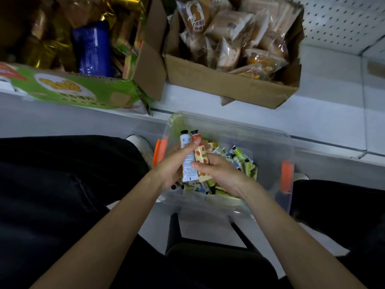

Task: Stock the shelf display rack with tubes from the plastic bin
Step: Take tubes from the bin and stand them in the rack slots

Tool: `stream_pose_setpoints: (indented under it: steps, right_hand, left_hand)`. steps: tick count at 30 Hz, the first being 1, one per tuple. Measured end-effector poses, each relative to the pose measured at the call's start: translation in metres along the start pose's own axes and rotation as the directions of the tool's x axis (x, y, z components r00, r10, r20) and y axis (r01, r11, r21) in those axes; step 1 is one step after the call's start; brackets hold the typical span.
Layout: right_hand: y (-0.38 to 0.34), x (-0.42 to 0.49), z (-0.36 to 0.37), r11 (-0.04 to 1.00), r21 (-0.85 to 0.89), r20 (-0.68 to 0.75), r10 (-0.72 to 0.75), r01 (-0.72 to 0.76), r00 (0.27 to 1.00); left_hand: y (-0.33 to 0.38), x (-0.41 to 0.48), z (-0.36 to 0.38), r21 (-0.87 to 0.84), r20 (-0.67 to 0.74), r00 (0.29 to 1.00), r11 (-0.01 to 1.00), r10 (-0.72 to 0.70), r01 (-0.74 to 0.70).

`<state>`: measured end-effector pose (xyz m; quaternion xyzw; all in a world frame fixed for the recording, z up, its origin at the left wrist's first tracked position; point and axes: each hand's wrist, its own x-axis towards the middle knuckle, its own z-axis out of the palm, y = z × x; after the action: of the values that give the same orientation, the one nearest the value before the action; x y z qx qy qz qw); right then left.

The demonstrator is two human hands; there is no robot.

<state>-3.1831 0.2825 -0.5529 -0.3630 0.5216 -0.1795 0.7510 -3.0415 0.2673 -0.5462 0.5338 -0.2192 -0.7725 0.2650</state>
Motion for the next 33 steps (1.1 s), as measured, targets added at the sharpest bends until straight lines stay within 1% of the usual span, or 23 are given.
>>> stream_pose_setpoints:
  steps: [2,4,6,8,9,10,12,14,16,17,20,23,25,29,31,33]
  right_hand:
    - [-0.001,0.003,0.009,1.000,-0.011,0.015,0.019,-0.019,1.000]
    - [-0.002,0.003,0.010,0.996,-0.067,0.086,0.068,-0.062,0.994]
    - [0.000,0.002,0.002,0.969,-0.207,0.136,0.163,-0.133,0.977]
    - [0.012,0.005,-0.017,0.901,-0.394,0.104,0.242,-0.184,0.965]
    - [0.021,0.007,-0.029,0.866,-0.455,0.067,0.268,-0.209,0.961]
    - [0.030,0.009,-0.041,0.849,-0.470,0.026,0.285,-0.240,0.958]
    - [0.053,0.017,-0.060,0.859,-0.404,-0.084,0.306,-0.313,0.948]
    - [0.072,0.026,-0.072,0.880,-0.277,-0.232,0.329,-0.386,0.916]
    - [0.088,0.038,-0.075,0.894,-0.196,-0.357,0.318,-0.403,0.878]
    - [0.095,0.044,-0.074,0.902,-0.177,-0.393,0.301,-0.393,0.869]
    - [0.101,0.059,-0.065,0.915,-0.170,-0.415,0.269,-0.365,0.869]
    - [0.105,0.073,-0.058,0.918,-0.229,-0.431,0.202,-0.323,0.879]
    - [0.109,0.081,-0.058,0.895,-0.287,-0.474,0.177,-0.341,0.862]
    - [0.120,0.095,-0.062,0.810,-0.430,-0.516,0.142,-0.398,0.845]
    - [0.122,0.098,-0.060,0.796,-0.448,-0.522,0.137,-0.407,0.842]
    - [0.123,0.099,-0.055,0.823,-0.411,-0.507,0.152,-0.393,0.848]
  left_hand:
    - [0.000,0.001,-0.008,-0.052,-0.024,1.000,0.999,0.006,-0.007]
    - [-0.002,0.005,-0.016,-0.137,-0.031,0.999,0.990,0.012,-0.016]
    - [-0.003,0.010,-0.021,-0.209,-0.068,0.998,0.978,0.008,-0.022]
    - [-0.005,0.014,-0.025,-0.253,-0.098,0.995,0.967,-0.001,-0.024]
    - [-0.007,0.018,-0.028,-0.270,-0.103,0.995,0.963,-0.008,-0.021]
    - [-0.010,0.020,-0.030,-0.300,-0.094,0.995,0.954,-0.021,-0.008]
    - [-0.015,0.025,-0.032,-0.319,-0.068,0.997,0.947,-0.048,0.024]
    - [-0.018,0.028,-0.033,-0.305,-0.048,0.997,0.951,-0.062,0.045]
    - [-0.020,0.029,-0.035,-0.253,-0.038,0.997,0.966,-0.061,0.049]
    - [-0.020,0.030,-0.037,-0.225,-0.036,0.997,0.973,-0.062,0.052]
    - [-0.021,0.032,-0.040,-0.223,-0.058,0.994,0.972,-0.095,0.080]
    - [-0.022,0.033,-0.041,-0.235,-0.073,0.989,0.966,-0.131,0.111]
    - [-0.021,0.033,-0.041,-0.237,-0.068,0.988,0.964,-0.141,0.121]
    - [-0.024,0.035,-0.042,-0.276,-0.086,0.983,0.952,-0.161,0.132]
    - [-0.025,0.037,-0.042,-0.281,-0.092,0.980,0.949,-0.174,0.142]
    - [-0.027,0.039,-0.041,-0.281,-0.105,0.977,0.948,-0.185,0.149]
